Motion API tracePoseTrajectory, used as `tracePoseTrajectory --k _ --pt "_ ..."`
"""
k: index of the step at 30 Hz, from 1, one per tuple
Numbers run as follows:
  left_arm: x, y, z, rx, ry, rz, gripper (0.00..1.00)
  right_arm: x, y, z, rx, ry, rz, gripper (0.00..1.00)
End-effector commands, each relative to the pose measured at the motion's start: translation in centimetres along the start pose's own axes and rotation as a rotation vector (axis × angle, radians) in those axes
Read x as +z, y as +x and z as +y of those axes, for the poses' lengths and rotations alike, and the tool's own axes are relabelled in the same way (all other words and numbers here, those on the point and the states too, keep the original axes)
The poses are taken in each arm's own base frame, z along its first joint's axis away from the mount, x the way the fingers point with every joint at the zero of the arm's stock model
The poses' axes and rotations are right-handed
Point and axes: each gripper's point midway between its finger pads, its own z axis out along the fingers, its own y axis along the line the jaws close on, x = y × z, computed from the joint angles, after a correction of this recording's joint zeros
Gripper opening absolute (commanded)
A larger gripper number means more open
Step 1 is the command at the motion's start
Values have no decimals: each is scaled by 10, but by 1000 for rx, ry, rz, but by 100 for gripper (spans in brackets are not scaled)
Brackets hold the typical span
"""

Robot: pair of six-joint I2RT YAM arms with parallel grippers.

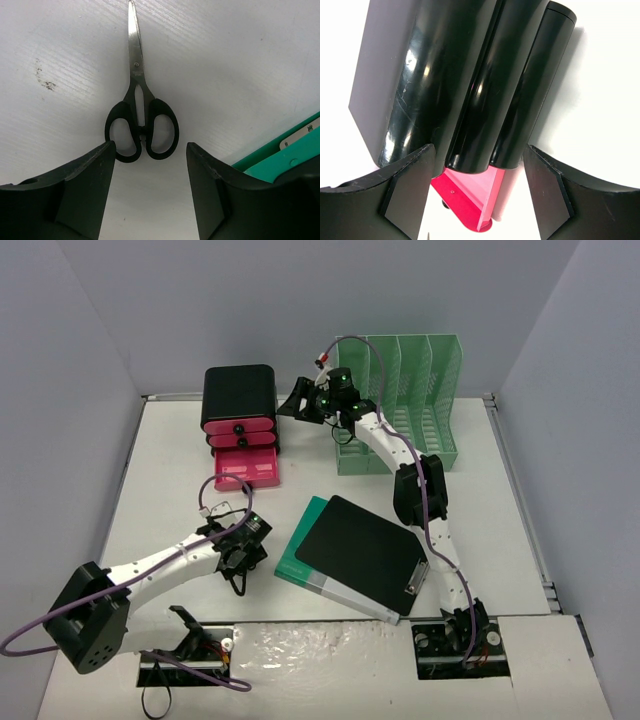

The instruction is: Organize the desk

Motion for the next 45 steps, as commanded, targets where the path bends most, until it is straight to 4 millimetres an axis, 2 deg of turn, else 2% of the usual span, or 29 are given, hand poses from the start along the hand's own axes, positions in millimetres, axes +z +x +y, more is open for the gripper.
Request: tracePoseTrajectory --k 1,8,30,32,45 --pt "2 -4 -14 -25 30 -16 55 -8 -20 28 -49 -59 -49 68" --pt "7 -3 -14 -26 20 -17 54 -11 -20 25 -49 -54 -46 68" --pt "1 -5 -9 -63 53 -38 49 -10 -17 23 -47 -52 -39 68" --pt "0 -5 -8 -68 59 -41 47 -10 -17 24 -47 -53 -37 68" --pt "2 0 3 -77 33 -28 46 -11 -17 23 -47 -52 -36 68"
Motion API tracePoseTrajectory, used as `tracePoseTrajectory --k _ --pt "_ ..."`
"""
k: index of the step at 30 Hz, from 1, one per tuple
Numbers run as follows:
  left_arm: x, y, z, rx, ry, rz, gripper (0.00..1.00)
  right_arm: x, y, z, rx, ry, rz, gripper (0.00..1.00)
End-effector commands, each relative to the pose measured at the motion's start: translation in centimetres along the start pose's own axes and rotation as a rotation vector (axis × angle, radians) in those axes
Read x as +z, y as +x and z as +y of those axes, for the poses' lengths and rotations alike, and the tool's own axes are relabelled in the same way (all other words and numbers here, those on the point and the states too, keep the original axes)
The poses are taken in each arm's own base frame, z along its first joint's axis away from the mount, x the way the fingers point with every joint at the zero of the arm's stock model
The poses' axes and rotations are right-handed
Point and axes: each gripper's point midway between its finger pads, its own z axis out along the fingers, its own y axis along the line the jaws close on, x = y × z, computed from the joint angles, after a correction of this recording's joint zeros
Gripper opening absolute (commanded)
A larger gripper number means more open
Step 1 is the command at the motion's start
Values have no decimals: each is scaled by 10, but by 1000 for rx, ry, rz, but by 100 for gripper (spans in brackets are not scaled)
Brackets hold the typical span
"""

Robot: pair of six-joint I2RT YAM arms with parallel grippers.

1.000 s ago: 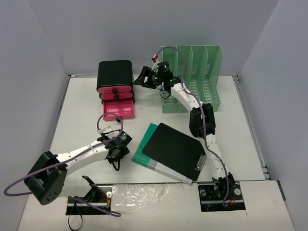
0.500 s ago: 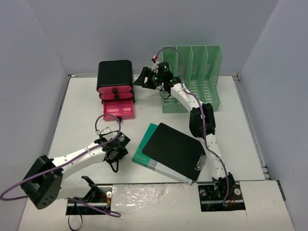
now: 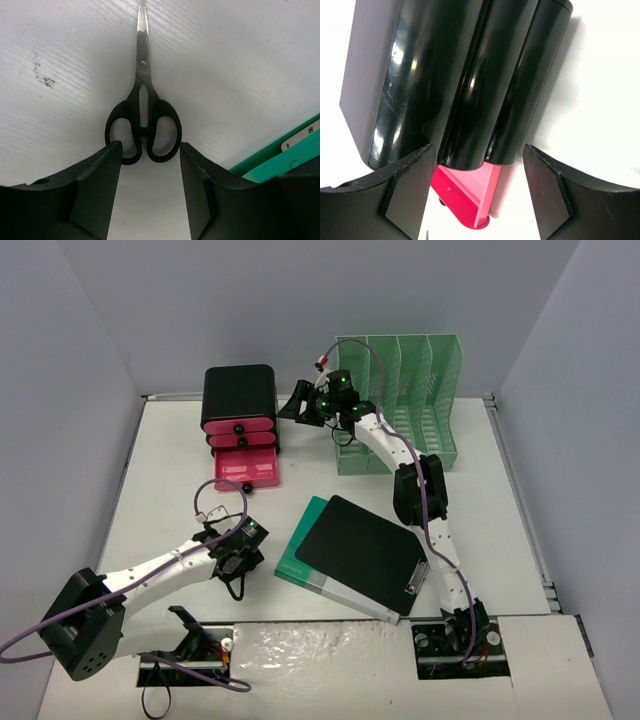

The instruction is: Organize the desk

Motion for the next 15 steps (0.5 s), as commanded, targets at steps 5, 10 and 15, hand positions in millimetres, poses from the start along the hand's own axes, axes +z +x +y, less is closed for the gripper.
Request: tracePoseTrajectory --k 5,10,15 --pt "-2 -2 4 -47 3 -22 44 -12 -22 29 -58 -66 -52 68" --pt "0 -1 4 -50 4 -20 43 -11 -22 29 -59 -67 -50 67" --pt "-1 -3 1 -48 13 -27 42 -12 -22 29 -58 -66 -52 67"
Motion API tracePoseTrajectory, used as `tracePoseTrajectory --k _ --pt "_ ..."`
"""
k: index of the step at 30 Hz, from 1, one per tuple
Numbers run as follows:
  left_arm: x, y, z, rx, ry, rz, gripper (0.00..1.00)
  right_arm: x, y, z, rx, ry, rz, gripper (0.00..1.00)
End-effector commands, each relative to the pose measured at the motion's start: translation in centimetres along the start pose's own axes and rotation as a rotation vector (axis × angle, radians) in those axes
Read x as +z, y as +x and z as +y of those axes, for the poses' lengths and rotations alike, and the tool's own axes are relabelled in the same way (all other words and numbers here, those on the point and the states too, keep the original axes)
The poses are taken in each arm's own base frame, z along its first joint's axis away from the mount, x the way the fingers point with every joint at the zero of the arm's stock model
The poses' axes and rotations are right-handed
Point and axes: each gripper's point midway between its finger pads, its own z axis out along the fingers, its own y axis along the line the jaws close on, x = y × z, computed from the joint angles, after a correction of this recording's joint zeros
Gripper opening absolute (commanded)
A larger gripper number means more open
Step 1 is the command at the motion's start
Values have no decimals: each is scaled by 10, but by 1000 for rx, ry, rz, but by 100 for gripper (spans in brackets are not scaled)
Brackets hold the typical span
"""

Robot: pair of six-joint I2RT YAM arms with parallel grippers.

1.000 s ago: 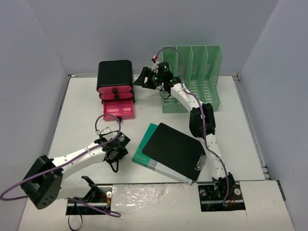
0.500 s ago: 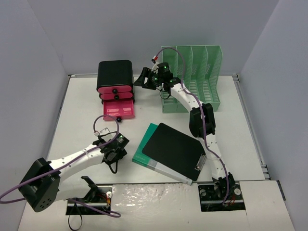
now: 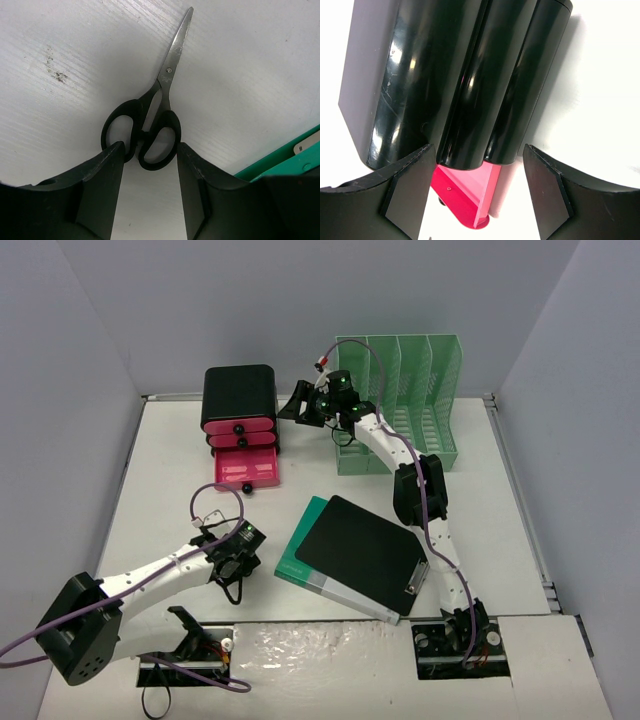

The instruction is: Organize the desk

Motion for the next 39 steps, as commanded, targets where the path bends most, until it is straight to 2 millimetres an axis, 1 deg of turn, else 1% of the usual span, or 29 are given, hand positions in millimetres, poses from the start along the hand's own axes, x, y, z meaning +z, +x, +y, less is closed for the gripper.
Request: tracePoseTrajectory --k 1,7,10,13,20,24,30,31,35,39 --pt "-4 -7 -9 -23 22 -26 42 -12 -23 30 -60 -68 -54 67" --pt "-3 -6 -6 -17 14 -25 42 -11 -22 28 -55 -67 -52 67" --pt "-3 -5 -3 -19 7 -24 37 -10 -21 29 -54 -68 -50 67" --pt "-1 -4 -2 -23 4 -22 35 -10 -21 28 -54 -69 -49 67" --pt "-3 -7 -1 -25 -1 -32 34 -11 -21 28 -56 -67 -49 67" --pt "-5 -10 2 -25 -12 -48 34 -11 -22 28 -57 -68 -50 67" --pt "-1 -5 4 -25 -20 -30 31 -11 -22 29 -55 -71 -51 67" --pt "0 -4 5 -22 -23 -27 27 -10 -21 28 -55 -69 -48 67" --pt "3 0 3 -16 -23 -11 23 -10 -20 25 -54 -65 -48 67" --pt "6 3 3 -9 -29 1 22 -11 -21 26 -55 -67 -49 67"
